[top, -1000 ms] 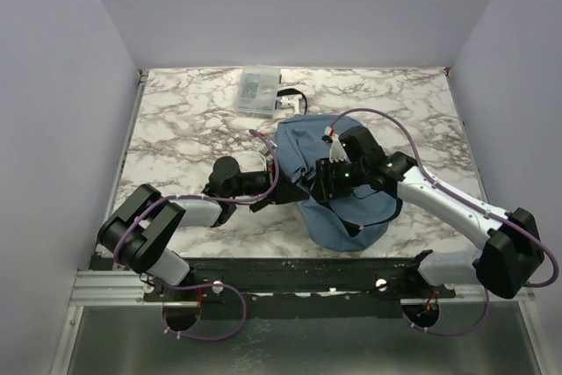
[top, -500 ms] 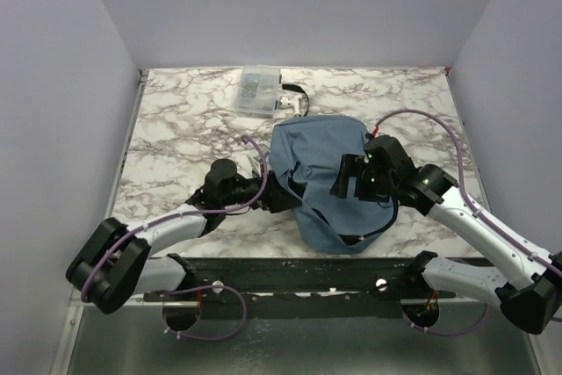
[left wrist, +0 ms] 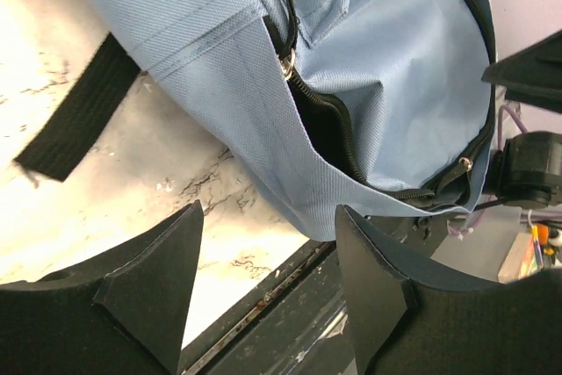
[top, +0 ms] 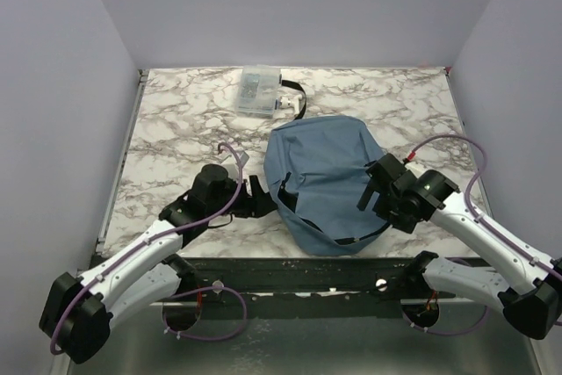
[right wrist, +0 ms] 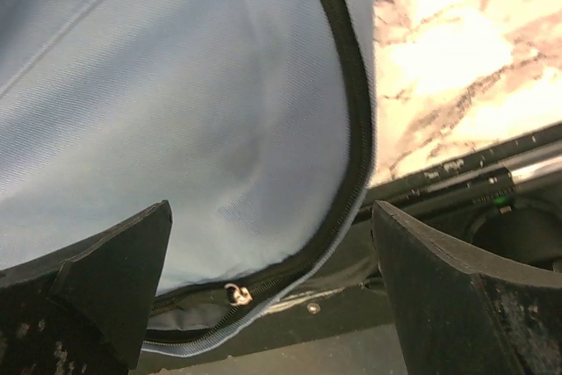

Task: Pack the student bag
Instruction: Zip the student bag at the center of the board.

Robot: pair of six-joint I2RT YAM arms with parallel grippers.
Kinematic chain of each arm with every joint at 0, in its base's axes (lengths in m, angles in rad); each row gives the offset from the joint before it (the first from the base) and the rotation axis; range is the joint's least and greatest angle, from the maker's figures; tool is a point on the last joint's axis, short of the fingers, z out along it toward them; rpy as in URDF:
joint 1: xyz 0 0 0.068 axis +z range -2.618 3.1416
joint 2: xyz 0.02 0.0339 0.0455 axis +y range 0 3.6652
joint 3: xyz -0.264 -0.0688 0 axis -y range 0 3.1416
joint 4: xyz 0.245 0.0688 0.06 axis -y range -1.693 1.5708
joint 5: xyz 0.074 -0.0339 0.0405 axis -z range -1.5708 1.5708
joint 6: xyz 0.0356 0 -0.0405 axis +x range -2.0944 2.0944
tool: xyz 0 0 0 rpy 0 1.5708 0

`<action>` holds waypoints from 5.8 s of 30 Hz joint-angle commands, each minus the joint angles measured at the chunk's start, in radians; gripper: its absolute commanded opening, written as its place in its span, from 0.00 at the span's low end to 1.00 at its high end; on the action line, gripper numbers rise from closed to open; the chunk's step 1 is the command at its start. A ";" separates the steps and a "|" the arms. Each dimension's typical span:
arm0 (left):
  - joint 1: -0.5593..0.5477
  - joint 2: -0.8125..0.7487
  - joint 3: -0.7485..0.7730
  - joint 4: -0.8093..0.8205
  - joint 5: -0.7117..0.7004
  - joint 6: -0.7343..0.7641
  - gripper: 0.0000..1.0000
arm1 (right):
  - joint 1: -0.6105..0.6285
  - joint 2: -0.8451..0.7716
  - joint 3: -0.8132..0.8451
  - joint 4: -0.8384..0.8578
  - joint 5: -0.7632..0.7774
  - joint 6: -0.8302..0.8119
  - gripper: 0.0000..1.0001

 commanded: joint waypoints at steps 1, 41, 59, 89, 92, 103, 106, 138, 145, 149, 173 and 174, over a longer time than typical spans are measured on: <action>-0.003 -0.101 0.073 -0.136 -0.092 -0.013 0.64 | -0.001 -0.036 -0.020 -0.129 -0.048 0.105 0.94; -0.488 0.533 0.564 -0.021 0.168 0.217 0.27 | 0.000 -0.665 -0.521 0.827 -0.185 -0.107 0.01; -0.345 0.531 0.631 -0.022 0.164 0.123 0.47 | 0.000 -0.204 -0.200 0.279 -0.453 -0.115 0.99; -0.333 0.488 0.556 -0.072 0.080 0.182 0.48 | 0.000 -0.107 -0.218 0.212 -0.482 0.528 0.46; -0.335 0.491 0.547 -0.064 0.093 0.182 0.47 | 0.000 -0.105 -0.257 0.250 -0.497 0.563 0.29; -0.339 0.491 0.498 0.041 0.234 0.245 0.38 | 0.001 -0.250 -0.323 0.404 -0.223 0.276 0.00; -0.338 0.510 0.494 0.056 0.216 0.222 0.35 | 0.001 -0.501 -0.474 0.654 -0.127 0.119 0.01; -0.393 0.618 0.449 0.195 0.317 0.185 0.17 | 0.001 -0.591 -0.353 0.462 -0.082 0.102 0.09; -0.416 0.681 0.433 0.261 0.358 0.156 0.14 | 0.001 -0.455 -0.330 0.356 -0.252 0.166 0.25; -0.429 0.692 0.444 0.261 0.362 0.160 0.15 | 0.002 -0.466 -0.341 0.319 -0.298 0.203 0.33; -0.381 0.704 0.535 0.194 0.427 0.150 0.33 | 0.001 -0.679 -0.523 0.370 -0.362 0.136 0.01; -0.370 0.714 0.556 0.174 0.416 0.167 0.35 | 0.001 -0.699 -0.533 0.373 -0.361 0.125 0.01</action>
